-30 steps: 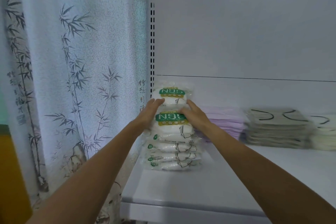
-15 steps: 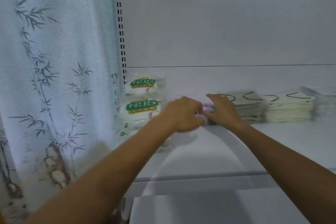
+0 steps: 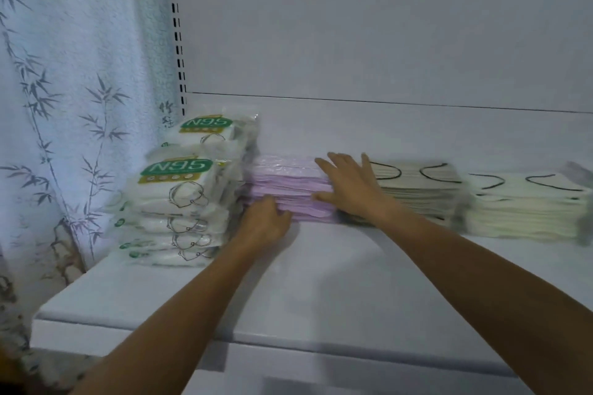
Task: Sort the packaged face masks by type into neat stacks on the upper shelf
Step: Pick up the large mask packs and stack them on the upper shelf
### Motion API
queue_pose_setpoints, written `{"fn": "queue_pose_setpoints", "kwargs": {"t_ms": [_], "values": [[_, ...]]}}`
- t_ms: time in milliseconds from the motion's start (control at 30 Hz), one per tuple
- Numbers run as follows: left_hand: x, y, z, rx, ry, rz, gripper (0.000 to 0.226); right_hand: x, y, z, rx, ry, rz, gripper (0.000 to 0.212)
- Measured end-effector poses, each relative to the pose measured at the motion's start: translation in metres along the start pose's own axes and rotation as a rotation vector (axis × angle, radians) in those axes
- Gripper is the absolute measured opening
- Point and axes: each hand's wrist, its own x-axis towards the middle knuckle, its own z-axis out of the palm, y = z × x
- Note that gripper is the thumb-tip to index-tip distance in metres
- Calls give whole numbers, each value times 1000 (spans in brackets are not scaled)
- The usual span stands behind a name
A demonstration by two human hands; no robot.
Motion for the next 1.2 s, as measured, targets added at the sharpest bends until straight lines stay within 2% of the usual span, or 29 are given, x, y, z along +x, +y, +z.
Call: {"fn": "queue_pose_setpoints", "kwargs": {"t_ms": [133, 267, 333, 467, 533, 667, 800, 900, 967, 1067, 1133, 1200], "values": [[7, -5, 5, -21, 57, -53, 23, 19, 0, 11, -10, -75, -99, 60], [16, -2, 3, -10, 124, -51, 19, 29, 12, 12, 95, -25, -121, 53], [18, 0, 2, 17, 136, -66, 24, 35, 17, 9, 135, -39, -110, 57], [24, 7, -1, 53, 119, -135, 37, 41, 21, 8, 206, -176, -115, 74], [26, 8, -1, -10, 166, -189, 40, 42, 20, 8, 211, -161, -117, 79], [28, 7, 2, -80, 237, -226, 40, 40, 11, 7, 133, -66, -176, 66], [29, 8, 1, -49, 245, -209, 42, 38, 9, 10, -4, -74, -156, 59], [30, 9, -5, -64, 240, -215, 45, 36, 16, 6, 4, -89, -92, 69], [26, 8, -5, -5, 235, -174, 42, 32, 15, 4, 13, -93, -103, 88], [18, 6, 3, 100, 134, -68, 18, 25, 1, 11, -73, -92, -146, 113], [17, 4, 8, 118, 53, -43, 22, 24, -5, 18, -105, -104, -143, 114], [20, 2, 11, 97, 26, -29, 21, 26, -3, 19, -109, -105, -136, 104]]}}
